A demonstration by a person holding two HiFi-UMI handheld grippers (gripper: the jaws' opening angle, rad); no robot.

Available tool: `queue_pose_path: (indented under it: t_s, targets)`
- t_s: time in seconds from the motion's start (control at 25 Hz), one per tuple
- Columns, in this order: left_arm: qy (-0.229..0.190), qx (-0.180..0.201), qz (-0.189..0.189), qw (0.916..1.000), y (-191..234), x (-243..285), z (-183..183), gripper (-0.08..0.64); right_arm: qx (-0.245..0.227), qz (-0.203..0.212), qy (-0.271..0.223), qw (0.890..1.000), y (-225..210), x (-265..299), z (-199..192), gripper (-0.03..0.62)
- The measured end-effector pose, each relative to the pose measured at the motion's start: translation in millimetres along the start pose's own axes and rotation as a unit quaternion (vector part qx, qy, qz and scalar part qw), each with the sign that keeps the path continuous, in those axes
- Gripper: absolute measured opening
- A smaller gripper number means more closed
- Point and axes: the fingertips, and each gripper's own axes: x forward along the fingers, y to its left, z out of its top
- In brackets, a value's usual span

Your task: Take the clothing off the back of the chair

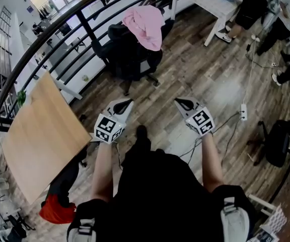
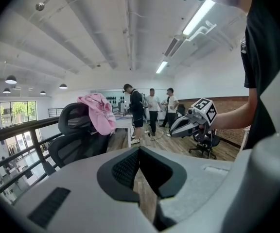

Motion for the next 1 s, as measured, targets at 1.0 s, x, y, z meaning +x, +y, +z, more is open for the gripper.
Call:
queue_pose_path:
  t_s: [1.0]
  targets:
    - [0.007, 0.0, -0.081, 0.9966, 127, 70, 15, 0.003, 0.026, -0.07, 0.038, 0.996, -71, 81, 34, -0.002]
